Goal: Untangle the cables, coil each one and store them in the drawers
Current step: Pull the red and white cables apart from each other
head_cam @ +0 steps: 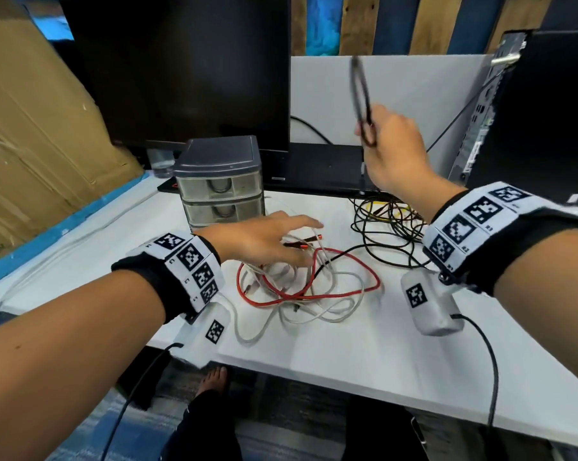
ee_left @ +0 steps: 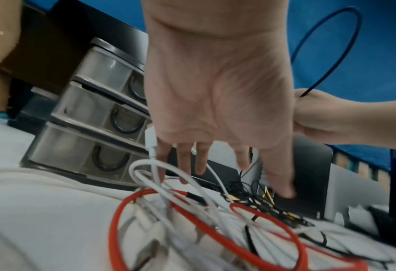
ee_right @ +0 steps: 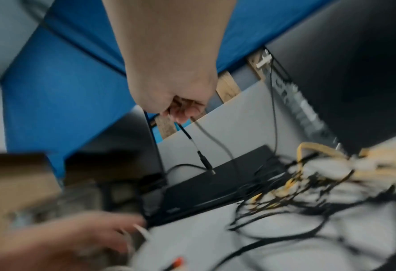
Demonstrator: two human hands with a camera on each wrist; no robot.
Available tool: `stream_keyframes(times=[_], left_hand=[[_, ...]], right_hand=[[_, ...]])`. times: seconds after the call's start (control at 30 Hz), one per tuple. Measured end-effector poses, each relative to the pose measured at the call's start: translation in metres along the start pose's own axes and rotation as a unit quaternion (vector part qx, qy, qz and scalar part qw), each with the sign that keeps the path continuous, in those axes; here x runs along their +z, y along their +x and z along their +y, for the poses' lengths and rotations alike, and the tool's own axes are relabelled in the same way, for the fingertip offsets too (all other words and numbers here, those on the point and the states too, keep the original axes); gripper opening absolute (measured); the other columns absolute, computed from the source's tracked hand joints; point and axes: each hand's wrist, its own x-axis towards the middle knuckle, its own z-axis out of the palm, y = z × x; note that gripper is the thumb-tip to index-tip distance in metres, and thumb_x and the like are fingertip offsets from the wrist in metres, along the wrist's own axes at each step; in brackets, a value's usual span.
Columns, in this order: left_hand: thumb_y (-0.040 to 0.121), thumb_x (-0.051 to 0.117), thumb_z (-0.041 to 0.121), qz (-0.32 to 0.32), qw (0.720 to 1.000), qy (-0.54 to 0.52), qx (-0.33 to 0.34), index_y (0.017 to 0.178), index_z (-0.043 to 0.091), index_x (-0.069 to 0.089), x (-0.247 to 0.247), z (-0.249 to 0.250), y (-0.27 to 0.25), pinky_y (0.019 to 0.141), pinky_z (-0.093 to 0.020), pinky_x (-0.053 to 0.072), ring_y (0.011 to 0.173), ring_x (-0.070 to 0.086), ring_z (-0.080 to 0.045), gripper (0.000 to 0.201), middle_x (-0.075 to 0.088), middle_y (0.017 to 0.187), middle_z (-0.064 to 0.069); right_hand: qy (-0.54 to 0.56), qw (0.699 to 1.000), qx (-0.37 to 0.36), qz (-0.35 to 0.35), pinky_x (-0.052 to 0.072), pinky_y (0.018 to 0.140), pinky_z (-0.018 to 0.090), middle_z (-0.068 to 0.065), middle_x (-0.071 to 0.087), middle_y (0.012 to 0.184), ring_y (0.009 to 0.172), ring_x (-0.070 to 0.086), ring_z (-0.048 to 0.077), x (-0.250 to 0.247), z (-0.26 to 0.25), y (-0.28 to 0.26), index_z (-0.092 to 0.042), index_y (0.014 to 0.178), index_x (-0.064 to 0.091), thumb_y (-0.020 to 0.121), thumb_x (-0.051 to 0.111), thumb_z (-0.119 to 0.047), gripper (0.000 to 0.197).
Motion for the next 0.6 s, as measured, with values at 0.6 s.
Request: stream_keyframes(times=[0.6], left_hand=[[0.076,0.08,0.063,-0.083,0.993,0.07,-0.041,0.143,0.058,0.044,0.009,-0.018,0.017,0.118,-0.036,0.033,0.139,0.04,-0.011,0.076,0.042,0.153,0.019]], right_hand=[[-0.17,0.878,-0.081,-0.439,0.051,0.073,0.042,0.001,0.047,0.089,0.079,0.057,0.031,0.049,0.059,-0.033,-0.047,0.077,0.053,0.093,0.058,-0.017,0.035]])
